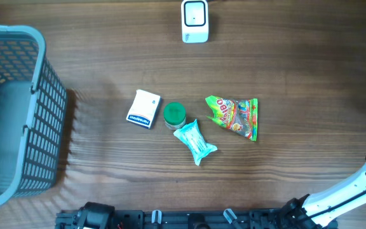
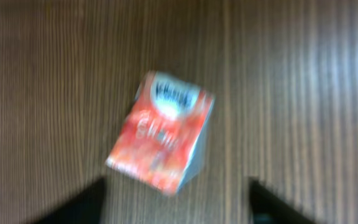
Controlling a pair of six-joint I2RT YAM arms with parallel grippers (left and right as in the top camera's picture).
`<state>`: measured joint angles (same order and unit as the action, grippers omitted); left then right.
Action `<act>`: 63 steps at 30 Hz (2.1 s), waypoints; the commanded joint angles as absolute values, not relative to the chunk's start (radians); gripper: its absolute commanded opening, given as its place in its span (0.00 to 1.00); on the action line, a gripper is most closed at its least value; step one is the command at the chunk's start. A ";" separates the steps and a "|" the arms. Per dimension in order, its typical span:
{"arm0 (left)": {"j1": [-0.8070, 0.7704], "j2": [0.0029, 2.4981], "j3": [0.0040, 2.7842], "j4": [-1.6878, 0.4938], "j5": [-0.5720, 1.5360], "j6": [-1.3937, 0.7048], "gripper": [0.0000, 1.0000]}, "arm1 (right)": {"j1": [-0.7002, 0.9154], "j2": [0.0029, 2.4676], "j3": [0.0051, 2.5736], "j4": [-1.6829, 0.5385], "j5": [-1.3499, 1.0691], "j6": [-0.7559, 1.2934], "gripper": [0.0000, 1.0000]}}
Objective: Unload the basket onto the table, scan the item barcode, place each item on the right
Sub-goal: 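Reach the right gripper toward the Haribo candy bag, then grasp the candy bag with the right gripper and lift it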
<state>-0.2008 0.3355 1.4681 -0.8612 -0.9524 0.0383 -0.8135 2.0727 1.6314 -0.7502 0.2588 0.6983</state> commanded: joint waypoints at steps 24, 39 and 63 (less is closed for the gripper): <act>-0.201 0.023 1.472 -1.213 -0.584 -0.039 1.00 | 0.535 1.619 1.605 -1.427 0.136 0.171 1.00; -0.201 0.023 1.472 -1.231 -0.584 -0.038 1.00 | 0.646 1.735 0.903 -0.604 0.503 -0.080 1.00; -0.200 0.023 1.472 -1.302 -0.584 -0.089 1.00 | 0.407 1.539 1.568 -1.302 -0.904 0.110 0.05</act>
<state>-0.2008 0.0322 1.4727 -1.2995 -0.5961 -0.0475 0.4423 1.5532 1.5494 -1.3048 -0.5262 0.0807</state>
